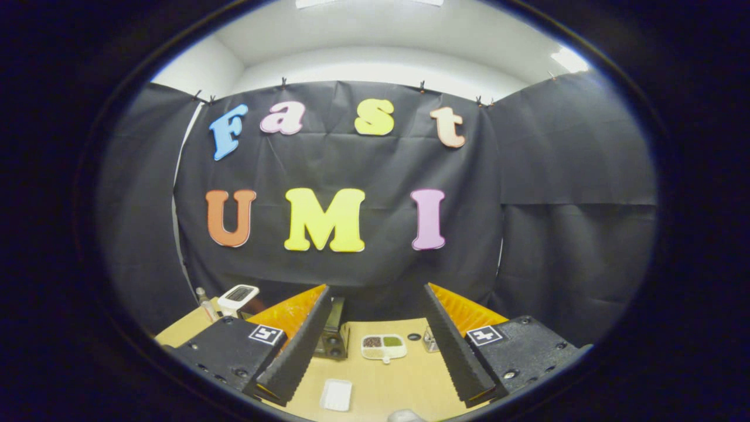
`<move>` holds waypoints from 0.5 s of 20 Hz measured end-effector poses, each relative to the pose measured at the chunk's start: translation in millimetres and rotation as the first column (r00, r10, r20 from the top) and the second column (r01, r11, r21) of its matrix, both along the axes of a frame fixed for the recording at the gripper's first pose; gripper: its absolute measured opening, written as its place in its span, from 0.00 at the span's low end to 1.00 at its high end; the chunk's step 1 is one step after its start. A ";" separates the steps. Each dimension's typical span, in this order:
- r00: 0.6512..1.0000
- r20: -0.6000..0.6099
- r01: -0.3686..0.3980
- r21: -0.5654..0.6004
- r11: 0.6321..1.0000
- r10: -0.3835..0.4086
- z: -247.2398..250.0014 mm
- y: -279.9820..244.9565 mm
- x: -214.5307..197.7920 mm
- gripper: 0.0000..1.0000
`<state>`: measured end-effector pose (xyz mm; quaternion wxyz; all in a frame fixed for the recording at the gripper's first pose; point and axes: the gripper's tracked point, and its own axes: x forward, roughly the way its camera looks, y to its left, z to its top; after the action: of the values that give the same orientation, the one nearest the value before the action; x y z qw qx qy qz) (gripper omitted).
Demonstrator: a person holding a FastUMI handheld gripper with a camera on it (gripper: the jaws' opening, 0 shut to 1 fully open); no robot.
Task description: Open the toaster oven, put the food inside, and close the toaster oven door.
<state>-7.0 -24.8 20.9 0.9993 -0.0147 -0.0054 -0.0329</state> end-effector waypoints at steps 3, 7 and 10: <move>0.999 0.041 -0.003 0.006 1.000 0.003 3.2 -16.6 -10.7 0.99; 0.999 0.025 -0.039 0.043 0.998 0.038 -14.6 -24.0 -16.3 0.99; 0.999 -0.006 -0.033 0.047 0.998 0.033 -22.8 -39.7 -14.6 0.99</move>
<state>-21.5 -64.5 -2.0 0.9998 0.0089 -0.0016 -0.0163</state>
